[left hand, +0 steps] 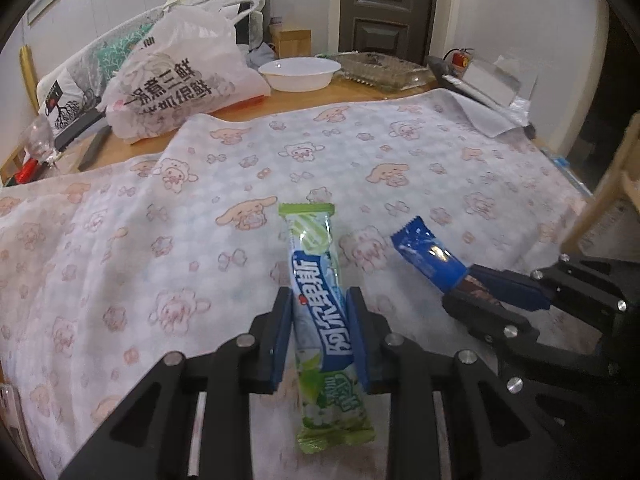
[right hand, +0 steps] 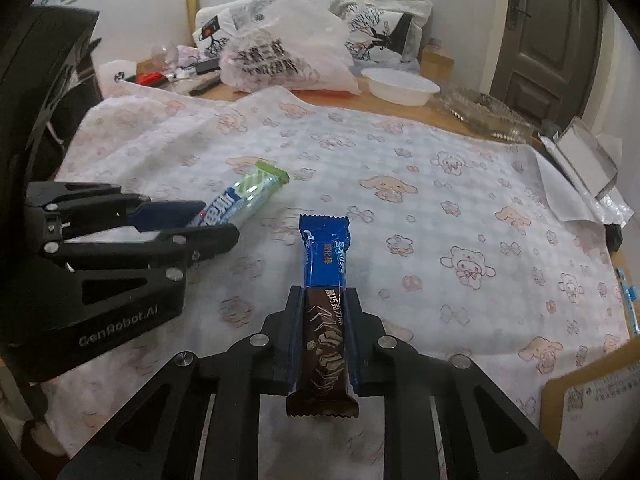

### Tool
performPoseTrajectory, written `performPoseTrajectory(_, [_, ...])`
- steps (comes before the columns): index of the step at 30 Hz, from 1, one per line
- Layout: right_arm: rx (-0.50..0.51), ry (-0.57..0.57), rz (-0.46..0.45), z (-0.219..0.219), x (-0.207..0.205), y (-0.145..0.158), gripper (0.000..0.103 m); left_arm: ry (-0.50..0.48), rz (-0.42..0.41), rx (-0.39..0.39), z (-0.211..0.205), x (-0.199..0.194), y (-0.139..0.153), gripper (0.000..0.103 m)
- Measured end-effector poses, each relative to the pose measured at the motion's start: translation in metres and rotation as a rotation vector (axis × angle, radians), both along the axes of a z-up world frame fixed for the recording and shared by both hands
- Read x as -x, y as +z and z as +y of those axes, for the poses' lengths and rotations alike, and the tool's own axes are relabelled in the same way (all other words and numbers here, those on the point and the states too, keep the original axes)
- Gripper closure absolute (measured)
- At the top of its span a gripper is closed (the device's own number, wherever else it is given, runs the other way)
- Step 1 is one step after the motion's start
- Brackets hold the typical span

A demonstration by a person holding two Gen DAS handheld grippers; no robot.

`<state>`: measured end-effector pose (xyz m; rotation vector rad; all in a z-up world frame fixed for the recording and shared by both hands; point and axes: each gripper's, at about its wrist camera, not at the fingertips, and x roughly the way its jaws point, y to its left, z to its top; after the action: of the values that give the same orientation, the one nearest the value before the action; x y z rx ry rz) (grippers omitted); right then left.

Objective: Organize snacks
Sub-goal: 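Grasp the green candy stick with the left gripper while the right gripper grasps the chocolate bar, then carry the candy stick and chocolate bar into the box and open both grippers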

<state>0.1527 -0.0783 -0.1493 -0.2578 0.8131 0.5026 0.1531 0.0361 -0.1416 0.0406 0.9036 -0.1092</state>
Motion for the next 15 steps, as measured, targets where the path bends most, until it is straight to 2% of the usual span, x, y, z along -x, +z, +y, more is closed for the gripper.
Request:
performPoseTrajectory(6, [-0.035, 0.031, -0.039, 0.008, 0.032, 0.029, 0.089, 0.021, -0.063, 0.024, 0.011, 0.04, 0.029, 0.079])
performPoseTrajectory(15, [-0.099, 0.055, -0.133, 0.0, 0.079, 0.084, 0.089, 0.034, -0.188, 0.049, 0.018, 0.098, 0.092, 0.079])
